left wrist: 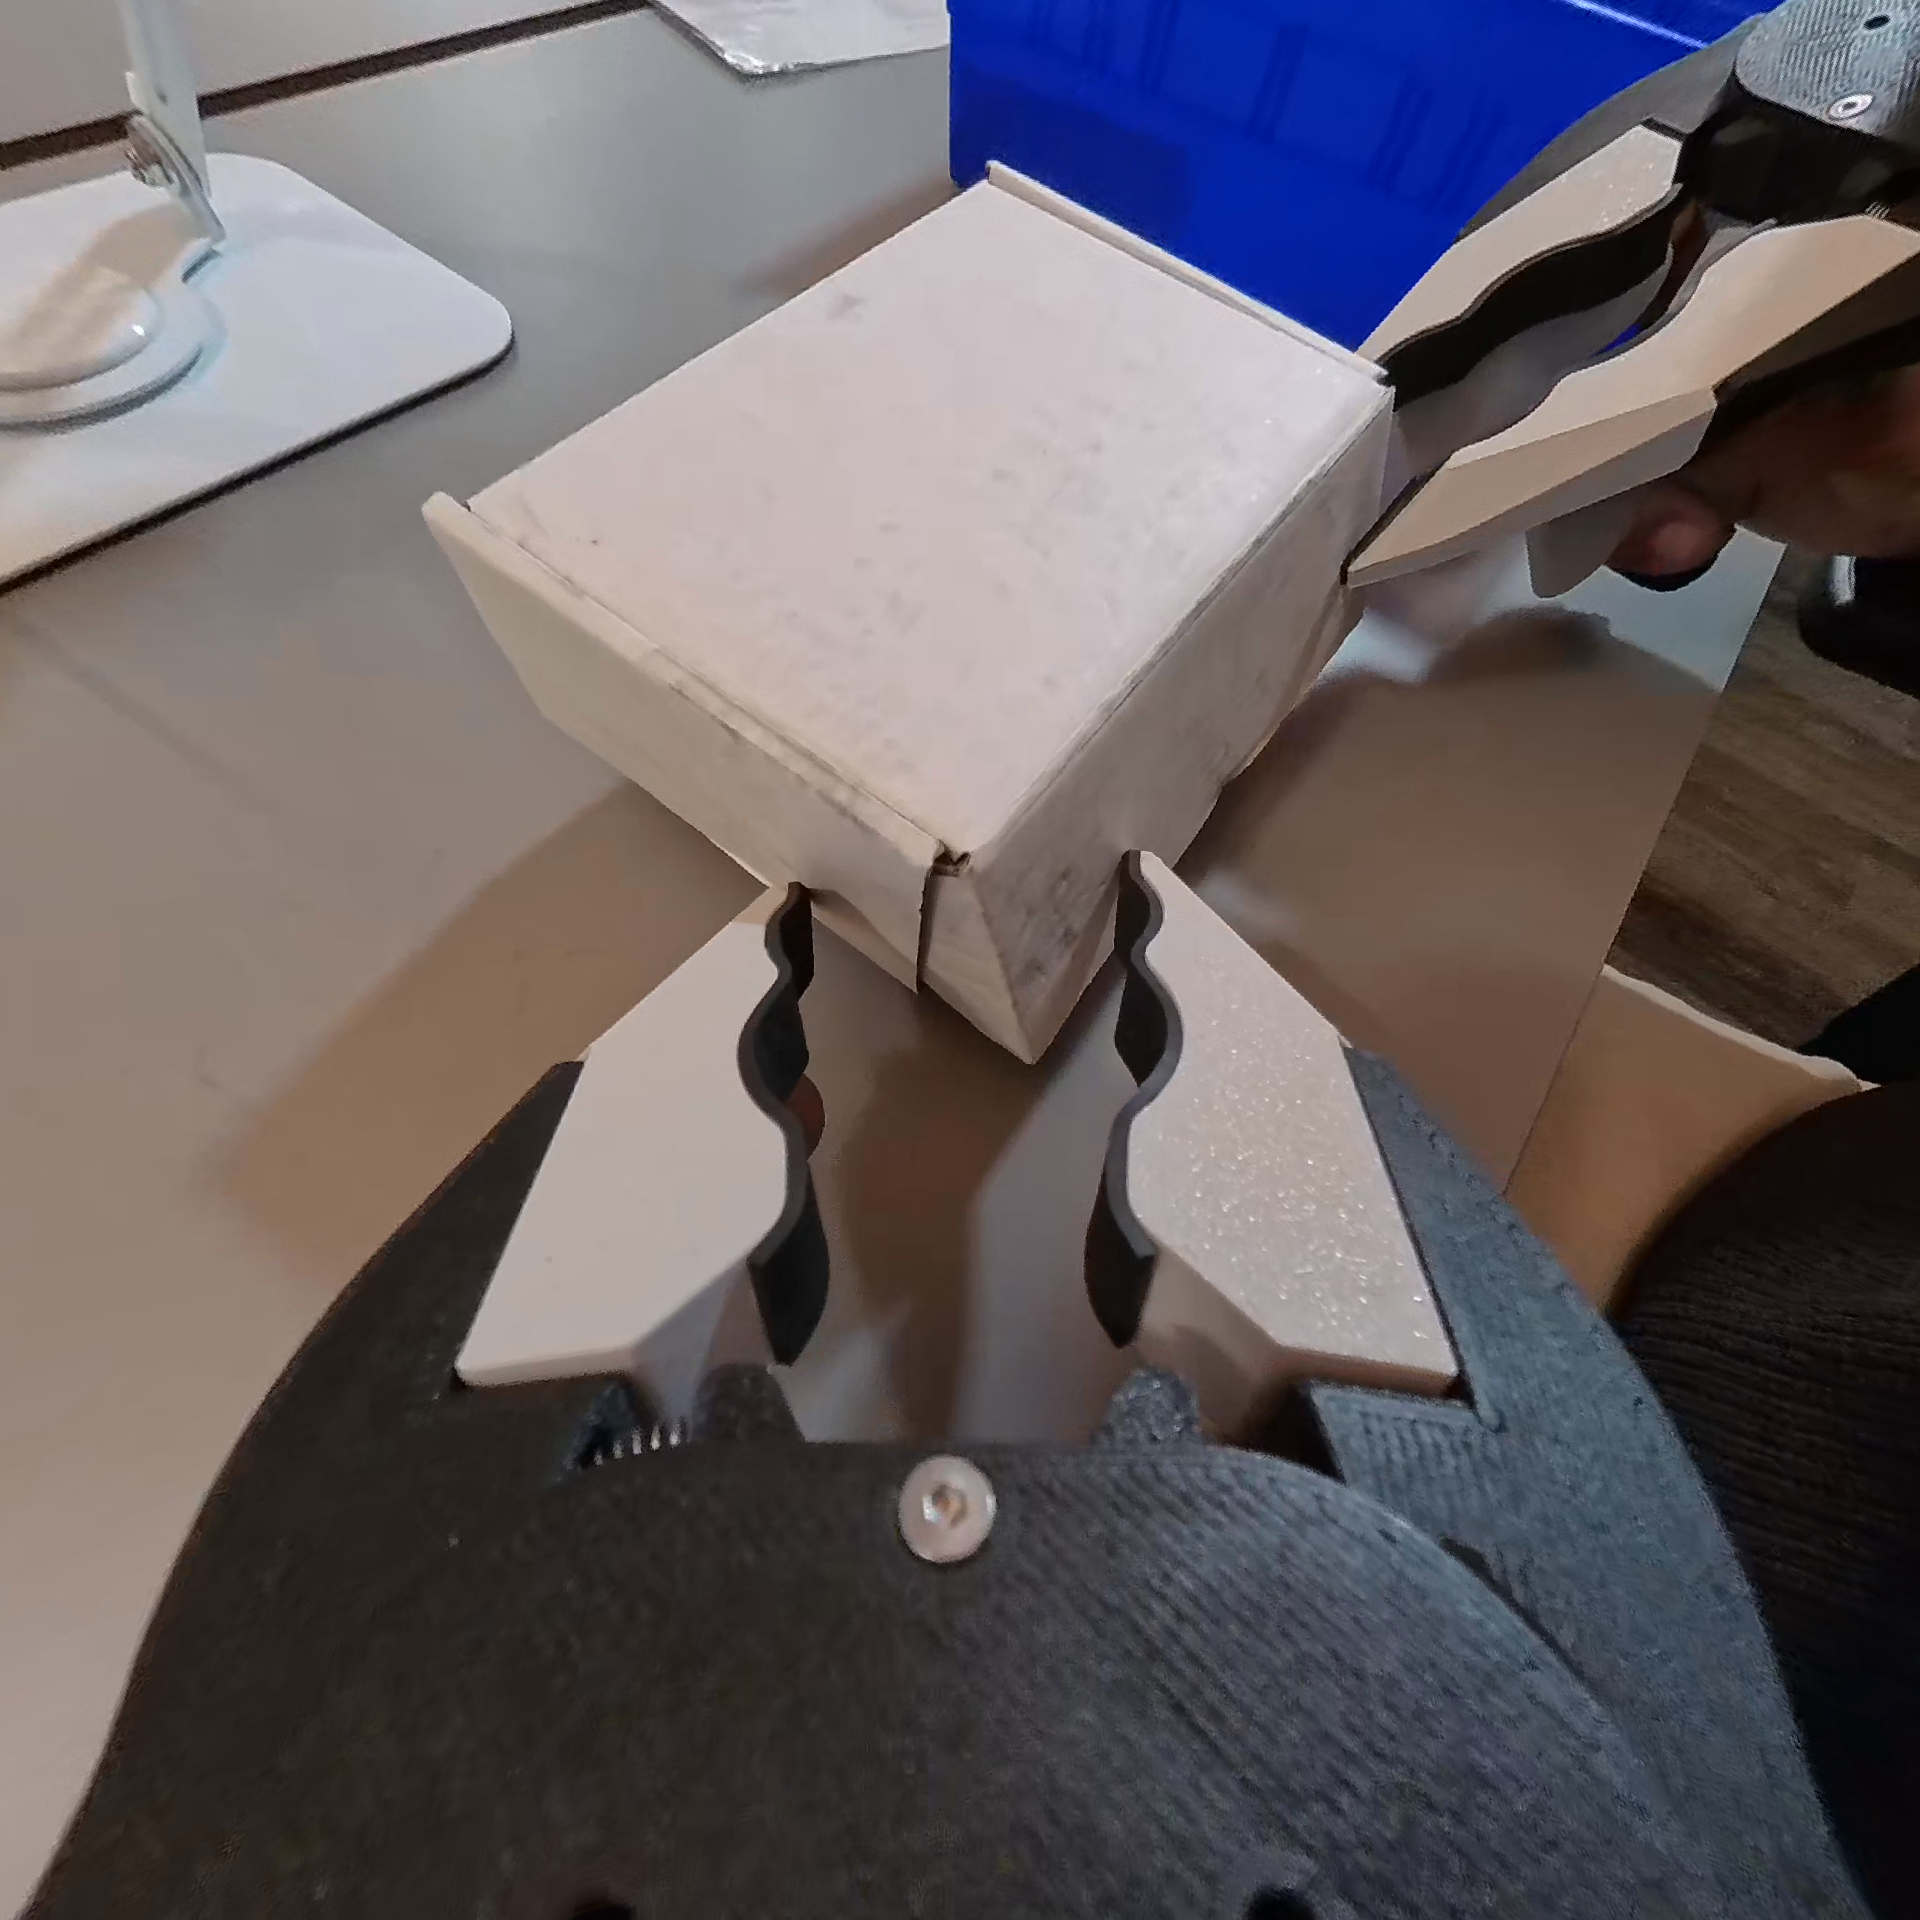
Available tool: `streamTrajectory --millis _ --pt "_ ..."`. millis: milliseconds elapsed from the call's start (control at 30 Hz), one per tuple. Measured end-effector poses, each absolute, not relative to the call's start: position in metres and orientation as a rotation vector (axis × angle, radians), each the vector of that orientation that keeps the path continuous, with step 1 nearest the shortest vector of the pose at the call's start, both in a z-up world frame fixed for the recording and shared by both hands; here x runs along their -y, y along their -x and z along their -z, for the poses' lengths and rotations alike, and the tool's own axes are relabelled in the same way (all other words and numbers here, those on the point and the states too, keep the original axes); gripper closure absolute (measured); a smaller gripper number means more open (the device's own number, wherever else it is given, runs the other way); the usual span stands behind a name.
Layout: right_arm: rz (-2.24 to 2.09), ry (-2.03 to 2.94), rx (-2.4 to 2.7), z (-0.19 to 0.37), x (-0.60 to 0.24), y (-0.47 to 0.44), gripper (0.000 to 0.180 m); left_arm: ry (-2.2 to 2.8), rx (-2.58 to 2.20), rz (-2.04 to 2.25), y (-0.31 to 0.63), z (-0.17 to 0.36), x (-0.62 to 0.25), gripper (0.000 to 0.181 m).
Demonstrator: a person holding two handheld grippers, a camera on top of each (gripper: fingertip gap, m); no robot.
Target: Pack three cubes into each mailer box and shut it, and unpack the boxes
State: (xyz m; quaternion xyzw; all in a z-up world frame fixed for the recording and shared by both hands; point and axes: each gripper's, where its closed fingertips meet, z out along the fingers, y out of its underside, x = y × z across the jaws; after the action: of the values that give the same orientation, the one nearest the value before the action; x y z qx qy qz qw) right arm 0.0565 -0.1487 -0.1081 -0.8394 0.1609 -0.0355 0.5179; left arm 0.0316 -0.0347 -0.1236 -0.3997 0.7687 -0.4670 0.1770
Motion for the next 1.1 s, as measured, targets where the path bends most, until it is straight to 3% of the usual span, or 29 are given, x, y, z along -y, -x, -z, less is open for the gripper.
streamTrajectory --millis 600,800,1100 --pt "0.083 1.973 -0.415 0.106 0.148 -0.056 0.147 1.096 -2.150 1.321 -0.031 0.119 0.032 0.127" --pt "0.031 2.023 -0.394 0.117 0.146 -0.048 0.125 1.165 -2.244 1.350 -0.021 0.129 0.033 0.134" --pt "-0.029 2.032 -0.464 0.126 0.150 -0.055 0.110 1.198 -2.353 1.331 -0.015 0.140 0.034 0.122"
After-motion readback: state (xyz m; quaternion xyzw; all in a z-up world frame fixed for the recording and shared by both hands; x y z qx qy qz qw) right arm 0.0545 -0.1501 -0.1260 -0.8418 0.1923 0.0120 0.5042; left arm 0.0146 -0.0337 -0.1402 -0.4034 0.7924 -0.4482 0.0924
